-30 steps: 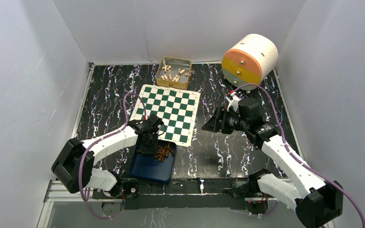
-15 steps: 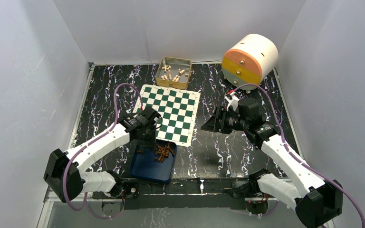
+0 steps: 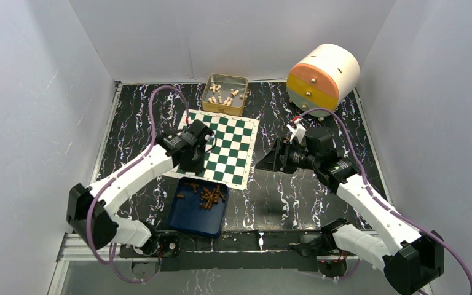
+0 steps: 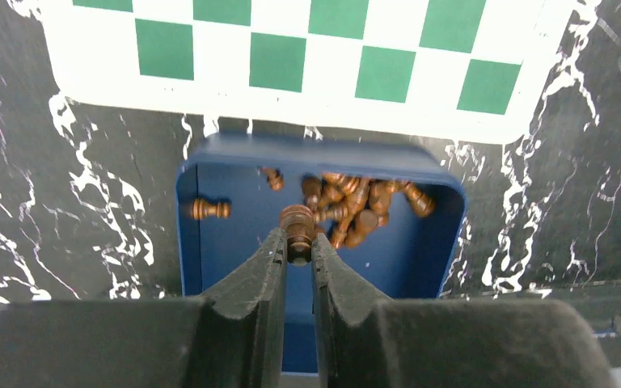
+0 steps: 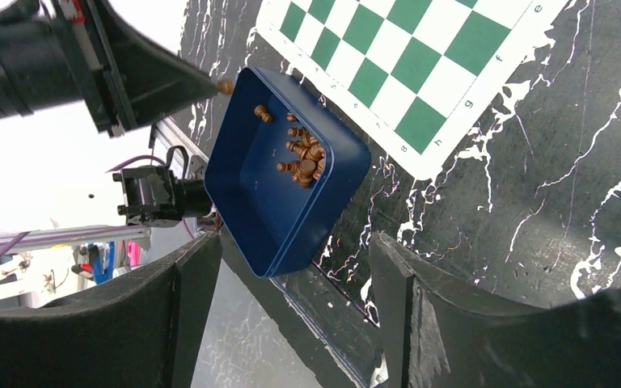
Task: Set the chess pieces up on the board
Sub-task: Place the chess piece on the chessboard.
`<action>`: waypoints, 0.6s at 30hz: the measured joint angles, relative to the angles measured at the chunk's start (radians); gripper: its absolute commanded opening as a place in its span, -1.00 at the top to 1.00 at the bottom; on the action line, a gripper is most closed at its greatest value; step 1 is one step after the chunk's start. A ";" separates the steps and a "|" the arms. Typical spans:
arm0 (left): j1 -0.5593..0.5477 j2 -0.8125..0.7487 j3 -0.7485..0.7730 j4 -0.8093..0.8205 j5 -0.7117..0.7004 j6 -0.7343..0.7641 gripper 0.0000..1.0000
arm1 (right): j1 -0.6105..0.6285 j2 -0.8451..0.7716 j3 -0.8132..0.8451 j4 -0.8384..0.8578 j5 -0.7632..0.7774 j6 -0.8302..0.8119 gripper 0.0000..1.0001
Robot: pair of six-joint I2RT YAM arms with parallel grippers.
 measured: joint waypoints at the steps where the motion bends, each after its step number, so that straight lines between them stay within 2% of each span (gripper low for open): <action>1: 0.007 0.031 0.034 0.000 -0.011 0.013 0.89 | 0.000 -0.004 0.000 -0.003 0.000 -0.003 -0.60; 4: 0.051 0.109 0.106 0.010 -0.015 0.050 0.89 | 0.000 -0.015 0.000 -0.020 0.005 -0.014 -0.75; 5: 0.076 0.127 0.122 0.012 -0.011 0.061 0.89 | 0.000 -0.017 0.000 -0.028 0.007 -0.023 -0.86; 7: 0.159 0.167 0.161 0.023 0.011 0.088 0.88 | 0.002 -0.017 0.004 -0.054 0.010 -0.035 -0.97; 14: 0.430 0.313 0.326 0.071 0.066 0.156 0.88 | 0.004 -0.040 0.042 -0.153 0.066 -0.095 -0.97; 18: 0.533 0.462 0.457 0.112 0.099 0.170 0.90 | 0.004 -0.057 0.052 -0.183 0.104 -0.114 -0.97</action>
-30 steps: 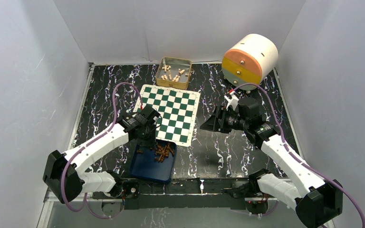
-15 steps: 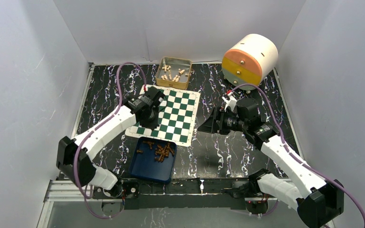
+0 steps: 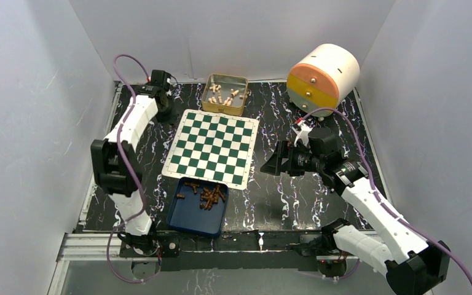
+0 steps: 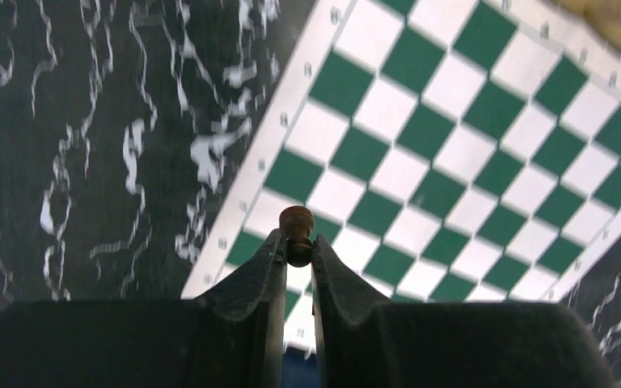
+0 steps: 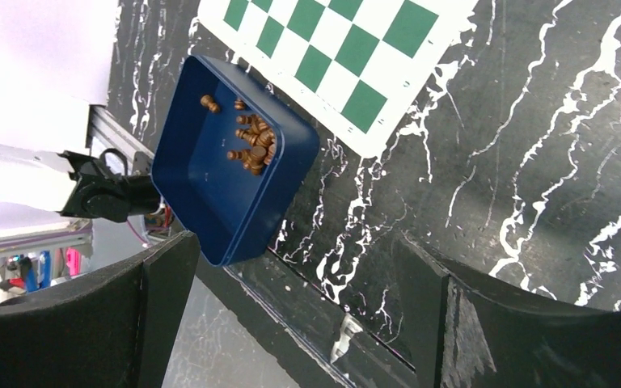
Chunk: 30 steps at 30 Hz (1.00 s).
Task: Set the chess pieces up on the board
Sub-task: Place the chess piece on the chessboard.
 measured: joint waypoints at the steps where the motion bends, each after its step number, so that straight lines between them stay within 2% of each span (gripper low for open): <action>1: 0.018 0.043 0.039 0.011 0.008 0.001 0.90 | 0.000 -0.003 0.000 -0.008 0.010 -0.003 -0.97; 8: 0.055 0.349 0.325 0.051 0.057 -0.006 0.94 | 0.000 0.000 0.003 -0.039 0.061 -0.008 -0.97; 16: 0.053 0.605 0.590 0.036 0.094 -0.013 0.94 | 0.000 0.029 0.044 -0.066 0.088 0.002 -0.97; 30: 0.051 0.640 0.638 0.027 0.189 -0.019 0.92 | 0.000 0.046 0.057 -0.073 0.113 0.013 -0.97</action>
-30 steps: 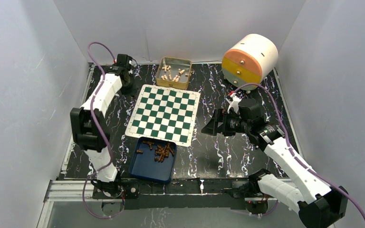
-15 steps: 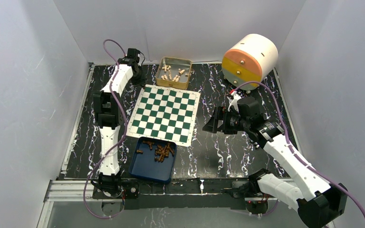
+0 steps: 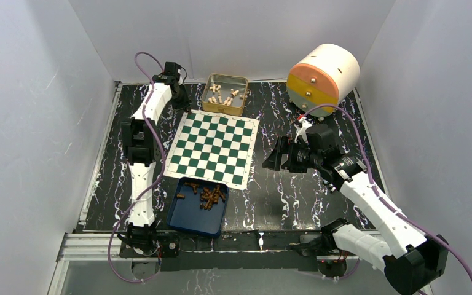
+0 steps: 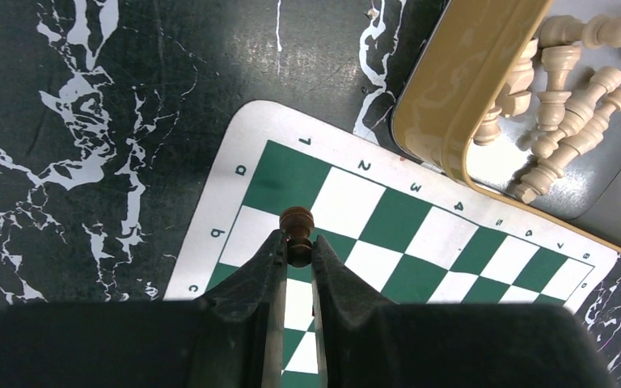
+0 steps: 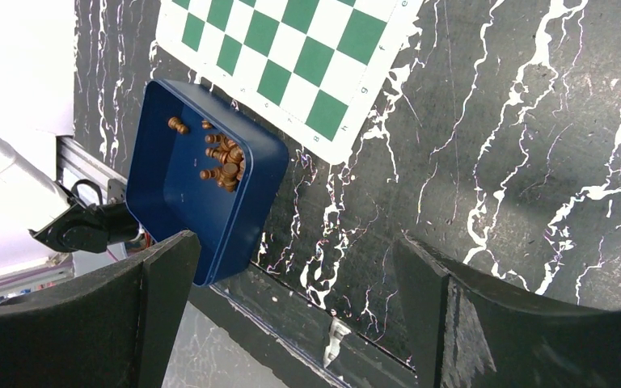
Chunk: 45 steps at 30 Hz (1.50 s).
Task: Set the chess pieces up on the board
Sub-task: Place the chess piece on the chessboard.
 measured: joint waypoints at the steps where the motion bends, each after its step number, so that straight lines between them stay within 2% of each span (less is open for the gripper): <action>1: -0.001 0.000 0.000 0.000 0.002 0.000 0.92 | 0.000 0.001 0.000 0.000 0.001 0.000 -0.97; 13: -0.031 0.000 0.000 0.011 0.013 0.002 0.80 | 0.000 -0.003 0.001 0.001 0.003 -0.001 -0.97; 30: -0.050 0.057 -0.002 0.052 0.015 0.008 0.76 | 0.000 0.003 0.009 0.001 0.008 -0.008 -0.97; 45: -0.052 0.063 -0.002 0.063 0.023 0.016 0.47 | 0.000 0.004 0.016 0.000 0.029 -0.011 -0.97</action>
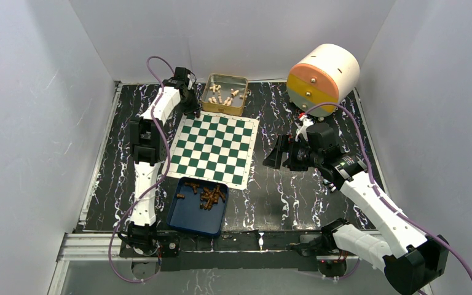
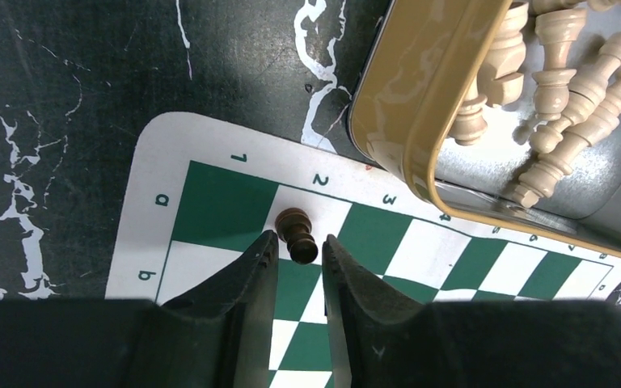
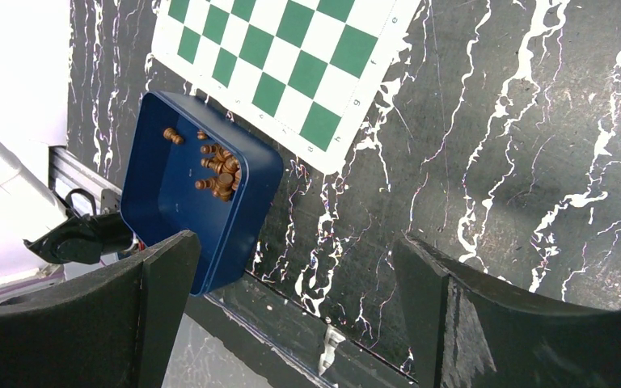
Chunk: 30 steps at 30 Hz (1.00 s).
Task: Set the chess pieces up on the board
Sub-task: Place the chess piece on the chessboard, then pick up the chess piece from the storage box.
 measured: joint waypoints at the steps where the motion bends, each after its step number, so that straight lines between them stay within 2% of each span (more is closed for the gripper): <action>1: 0.000 0.000 0.000 -0.003 0.004 0.000 0.44 | 0.000 0.000 0.000 0.000 0.000 0.000 -0.97; 10: 0.000 0.000 0.007 -0.019 0.039 0.006 0.17 | 0.000 -0.005 0.000 0.000 0.002 0.000 -0.97; 18: 0.000 -0.054 0.009 -0.074 0.038 0.007 0.16 | 0.000 -0.027 0.000 -0.002 0.001 0.000 -0.97; 23: -0.001 -0.226 -0.129 -0.108 0.008 0.023 0.22 | 0.000 -0.026 0.000 0.002 -0.010 0.002 -0.97; 30: -0.016 -0.586 -0.483 -0.119 -0.063 0.064 0.27 | 0.000 -0.016 0.000 0.002 -0.028 -0.001 -0.97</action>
